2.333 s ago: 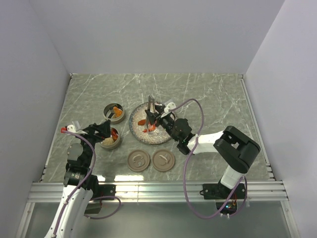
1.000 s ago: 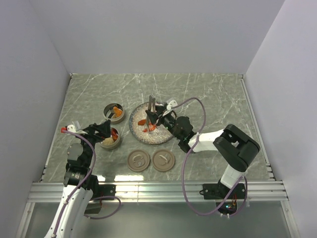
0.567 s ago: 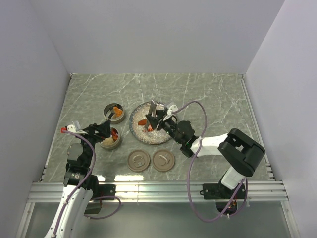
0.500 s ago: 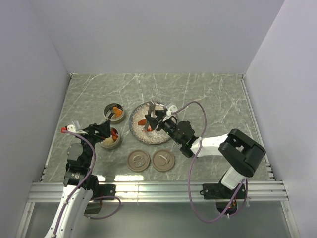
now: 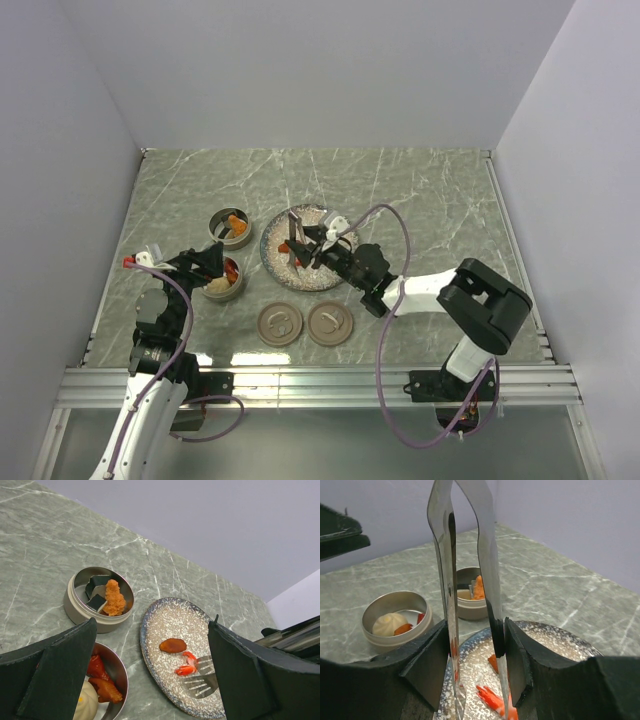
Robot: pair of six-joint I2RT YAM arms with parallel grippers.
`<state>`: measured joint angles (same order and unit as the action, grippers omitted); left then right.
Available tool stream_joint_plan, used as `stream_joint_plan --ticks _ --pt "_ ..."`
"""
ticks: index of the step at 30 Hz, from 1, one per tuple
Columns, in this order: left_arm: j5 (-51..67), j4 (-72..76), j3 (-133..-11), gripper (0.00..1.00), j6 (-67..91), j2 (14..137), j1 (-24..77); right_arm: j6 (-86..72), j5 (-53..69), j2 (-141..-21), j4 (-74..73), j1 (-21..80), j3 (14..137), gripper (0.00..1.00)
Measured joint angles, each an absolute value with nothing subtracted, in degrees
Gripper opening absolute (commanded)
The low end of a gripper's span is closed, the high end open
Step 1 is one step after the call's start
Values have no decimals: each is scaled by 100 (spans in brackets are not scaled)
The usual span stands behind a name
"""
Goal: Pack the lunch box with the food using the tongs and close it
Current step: Pick up the food using the clamp
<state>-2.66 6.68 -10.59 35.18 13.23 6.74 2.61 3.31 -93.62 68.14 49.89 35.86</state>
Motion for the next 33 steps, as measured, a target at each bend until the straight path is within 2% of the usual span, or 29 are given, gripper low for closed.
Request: stream_joint_plan --ticks 24,27,33 --pt "-259 707 -1057 99 3518 1372 674 239 2318 -10068 6722 4344 4357 50" --pt "-259 714 -1057 99 3518 1374 674 257 2388 -10068 6643 4335 4362 45" --pt "-261 714 -1057 99 3518 1372 674 301 2381 -10040 6479 4333 4362 24"
